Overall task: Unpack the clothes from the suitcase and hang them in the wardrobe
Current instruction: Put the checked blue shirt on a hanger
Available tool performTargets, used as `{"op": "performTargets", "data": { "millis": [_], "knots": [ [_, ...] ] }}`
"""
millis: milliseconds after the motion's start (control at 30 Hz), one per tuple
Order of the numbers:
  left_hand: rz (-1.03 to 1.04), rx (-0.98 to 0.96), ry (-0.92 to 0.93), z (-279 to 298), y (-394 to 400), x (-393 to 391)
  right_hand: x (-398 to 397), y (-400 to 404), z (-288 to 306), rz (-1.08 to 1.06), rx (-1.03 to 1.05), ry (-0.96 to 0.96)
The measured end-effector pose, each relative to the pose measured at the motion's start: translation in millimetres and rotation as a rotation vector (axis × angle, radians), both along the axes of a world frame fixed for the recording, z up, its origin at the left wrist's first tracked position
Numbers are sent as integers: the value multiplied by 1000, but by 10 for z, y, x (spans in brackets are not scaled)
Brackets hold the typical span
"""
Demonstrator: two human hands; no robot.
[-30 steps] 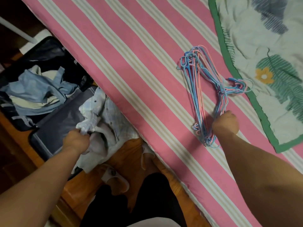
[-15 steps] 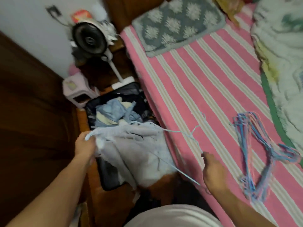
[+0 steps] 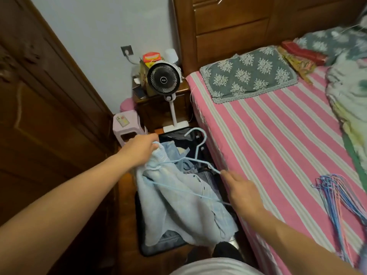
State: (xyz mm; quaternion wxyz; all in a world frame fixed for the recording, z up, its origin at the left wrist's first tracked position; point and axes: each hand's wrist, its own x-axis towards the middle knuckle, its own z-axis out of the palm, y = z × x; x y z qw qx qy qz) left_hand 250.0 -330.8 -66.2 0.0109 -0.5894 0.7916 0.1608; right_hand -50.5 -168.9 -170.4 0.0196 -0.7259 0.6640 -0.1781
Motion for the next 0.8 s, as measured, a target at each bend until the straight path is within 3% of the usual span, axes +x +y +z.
{"op": "performTargets", "data": {
  "millis": [100, 200, 367, 467, 633, 733, 800],
  "knots": [
    [45, -27, 194, 215, 58, -30, 321, -1, -3, 64, -18, -68],
    [48, -48, 328, 506, 64, -5, 485, 78, 98, 310, -81, -76],
    [129, -127, 419, 991, 139, 24, 372, -161, 180, -23, 29, -412],
    [184, -127, 507, 1331, 177, -105, 422, -311, 316, 58, 1, -504],
    [158, -62, 617, 2084, 454, -347, 553, -757, 709, 12, 181, -794],
    [55, -65, 627, 2545, 694, -498, 642, -1093, 946, 130, 176, -845],
    [33, -120, 626, 2839, 795, -533, 668, -1368, 1154, 241, 175, -780]
  ]
}}
